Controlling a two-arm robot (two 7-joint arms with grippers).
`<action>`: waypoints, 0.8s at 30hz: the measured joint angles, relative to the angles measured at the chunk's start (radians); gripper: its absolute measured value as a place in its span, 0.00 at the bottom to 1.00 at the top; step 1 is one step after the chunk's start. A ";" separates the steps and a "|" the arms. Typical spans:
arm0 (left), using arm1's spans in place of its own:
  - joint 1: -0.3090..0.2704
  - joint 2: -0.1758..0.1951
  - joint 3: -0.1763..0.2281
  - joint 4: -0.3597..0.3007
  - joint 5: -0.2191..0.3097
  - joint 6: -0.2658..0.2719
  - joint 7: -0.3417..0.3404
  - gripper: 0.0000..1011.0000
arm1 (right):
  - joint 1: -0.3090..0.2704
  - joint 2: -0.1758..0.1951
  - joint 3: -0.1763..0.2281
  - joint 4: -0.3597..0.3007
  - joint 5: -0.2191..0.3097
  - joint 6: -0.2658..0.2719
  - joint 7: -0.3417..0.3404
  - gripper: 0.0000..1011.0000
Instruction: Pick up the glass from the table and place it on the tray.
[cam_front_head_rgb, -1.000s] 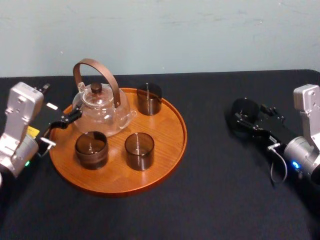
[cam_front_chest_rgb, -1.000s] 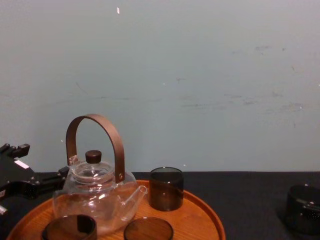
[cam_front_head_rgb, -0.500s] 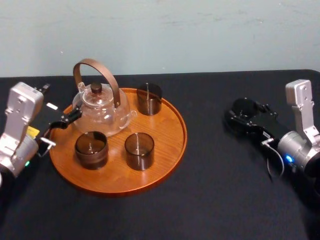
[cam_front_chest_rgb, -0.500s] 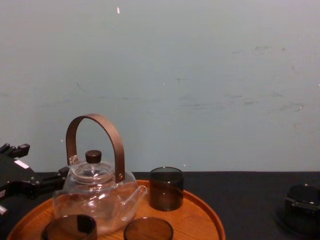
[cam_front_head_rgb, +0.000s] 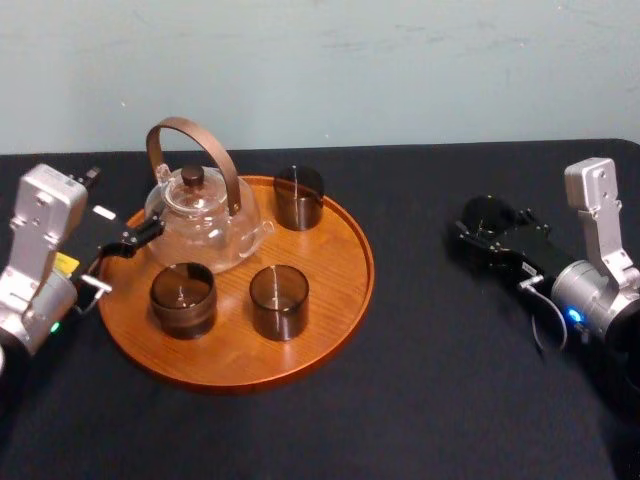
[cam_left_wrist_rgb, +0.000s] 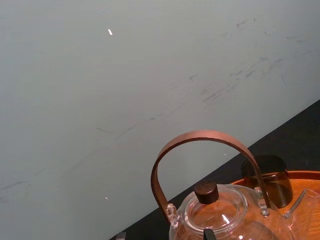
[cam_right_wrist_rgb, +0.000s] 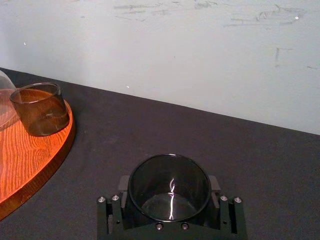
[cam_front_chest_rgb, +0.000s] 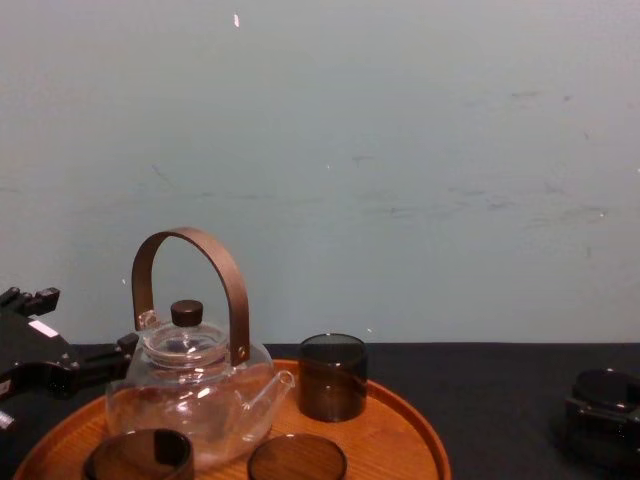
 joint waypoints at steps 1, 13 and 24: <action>0.000 0.000 0.000 0.000 0.000 0.000 0.000 0.99 | -0.001 0.000 0.000 -0.001 0.000 0.000 0.000 0.93; 0.000 0.000 0.000 0.000 0.000 0.000 0.000 0.99 | -0.003 0.001 0.001 -0.004 0.000 0.000 -0.001 0.90; 0.000 0.000 0.000 0.000 0.000 0.000 0.000 0.99 | -0.042 0.015 -0.018 -0.124 0.010 0.001 0.019 0.90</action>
